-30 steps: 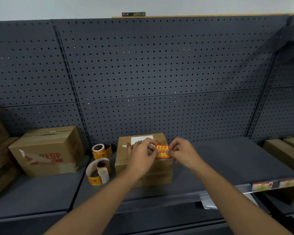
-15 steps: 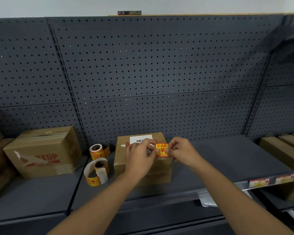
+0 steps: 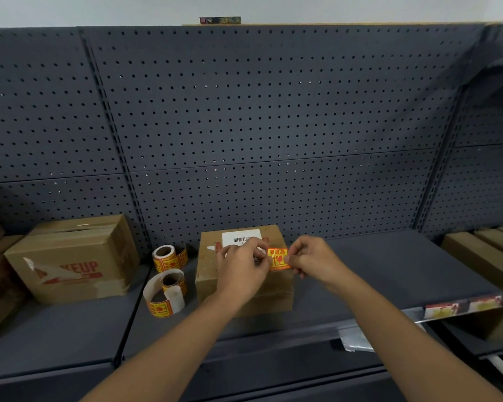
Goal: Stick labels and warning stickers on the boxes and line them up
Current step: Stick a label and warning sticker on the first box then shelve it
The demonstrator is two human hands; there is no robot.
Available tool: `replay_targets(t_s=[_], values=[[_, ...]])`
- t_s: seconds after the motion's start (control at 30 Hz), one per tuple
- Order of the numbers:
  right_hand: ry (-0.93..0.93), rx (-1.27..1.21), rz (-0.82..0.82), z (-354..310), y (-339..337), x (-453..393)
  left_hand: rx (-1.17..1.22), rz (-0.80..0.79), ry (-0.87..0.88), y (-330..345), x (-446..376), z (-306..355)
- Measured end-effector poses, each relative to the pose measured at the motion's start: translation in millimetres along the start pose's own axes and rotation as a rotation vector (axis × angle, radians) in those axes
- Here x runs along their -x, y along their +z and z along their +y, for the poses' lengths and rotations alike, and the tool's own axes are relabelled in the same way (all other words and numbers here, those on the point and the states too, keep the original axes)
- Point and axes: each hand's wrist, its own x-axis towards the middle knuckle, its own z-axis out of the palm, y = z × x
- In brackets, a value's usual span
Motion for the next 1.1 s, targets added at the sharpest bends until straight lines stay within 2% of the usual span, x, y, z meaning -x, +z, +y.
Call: replay_targets(t_s=[0.33,0.57,0.93,1.1], values=[[-0.112,0.239,0.058,-2.3,5.2,1.6,0.059,-0.082,0.026,3.7,2.1,-3.4],[-0.097,0.269,0.02,-2.9,5.1,-1.1,-0.032,-0.046,0.093,3.9,10.6,-2.2],[-0.068,0.263,-0.007,-6.1,5.0,-0.7,0.084,-0.113,0.0,1.5,5.5,-3.2],[-0.069,0.291,0.011,-5.6,6.4,1.3,-0.01,-0.135,0.014,1.4,5.7,0.3]])
